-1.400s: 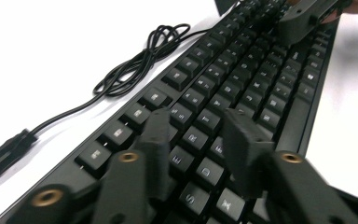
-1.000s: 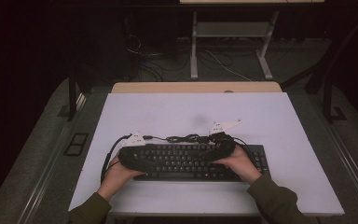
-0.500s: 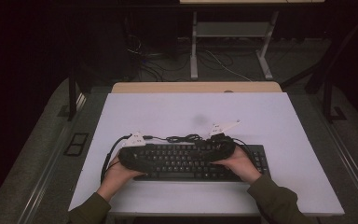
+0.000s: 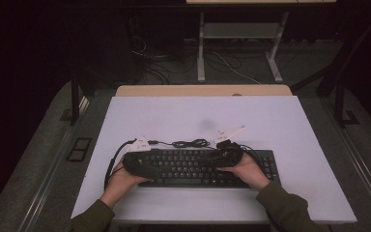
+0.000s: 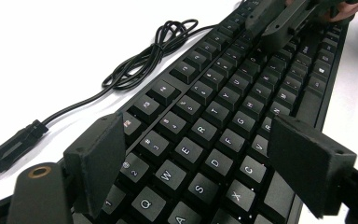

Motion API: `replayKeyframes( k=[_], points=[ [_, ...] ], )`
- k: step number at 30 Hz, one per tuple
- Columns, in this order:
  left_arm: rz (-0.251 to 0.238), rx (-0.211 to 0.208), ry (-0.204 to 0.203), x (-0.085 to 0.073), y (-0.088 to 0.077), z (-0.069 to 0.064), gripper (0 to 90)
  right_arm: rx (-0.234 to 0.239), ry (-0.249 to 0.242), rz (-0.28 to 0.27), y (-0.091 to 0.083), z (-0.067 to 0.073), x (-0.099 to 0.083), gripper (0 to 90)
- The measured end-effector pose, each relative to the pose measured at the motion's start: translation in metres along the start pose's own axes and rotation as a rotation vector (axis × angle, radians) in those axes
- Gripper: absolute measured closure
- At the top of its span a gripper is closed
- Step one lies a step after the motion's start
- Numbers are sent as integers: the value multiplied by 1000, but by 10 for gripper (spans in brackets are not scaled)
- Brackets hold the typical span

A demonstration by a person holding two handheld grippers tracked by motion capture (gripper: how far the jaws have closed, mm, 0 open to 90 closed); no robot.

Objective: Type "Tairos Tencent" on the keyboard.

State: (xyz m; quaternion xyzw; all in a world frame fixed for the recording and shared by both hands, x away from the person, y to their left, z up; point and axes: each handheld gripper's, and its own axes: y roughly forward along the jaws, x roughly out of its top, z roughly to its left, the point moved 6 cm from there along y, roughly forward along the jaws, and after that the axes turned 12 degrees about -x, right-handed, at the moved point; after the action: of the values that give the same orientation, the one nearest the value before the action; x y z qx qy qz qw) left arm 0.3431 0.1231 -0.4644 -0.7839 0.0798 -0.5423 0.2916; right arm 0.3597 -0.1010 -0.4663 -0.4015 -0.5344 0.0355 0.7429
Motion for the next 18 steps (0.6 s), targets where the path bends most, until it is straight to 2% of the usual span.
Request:
replayKeyframes(
  k=[8,18],
  points=[
    [-2,2,-1,0,0,0,188,0,-25,25,1,2,-2,886],
    [-2,3,-2,0,-1,0,187,-17,-40,44,4,3,-4,891]
  ],
)
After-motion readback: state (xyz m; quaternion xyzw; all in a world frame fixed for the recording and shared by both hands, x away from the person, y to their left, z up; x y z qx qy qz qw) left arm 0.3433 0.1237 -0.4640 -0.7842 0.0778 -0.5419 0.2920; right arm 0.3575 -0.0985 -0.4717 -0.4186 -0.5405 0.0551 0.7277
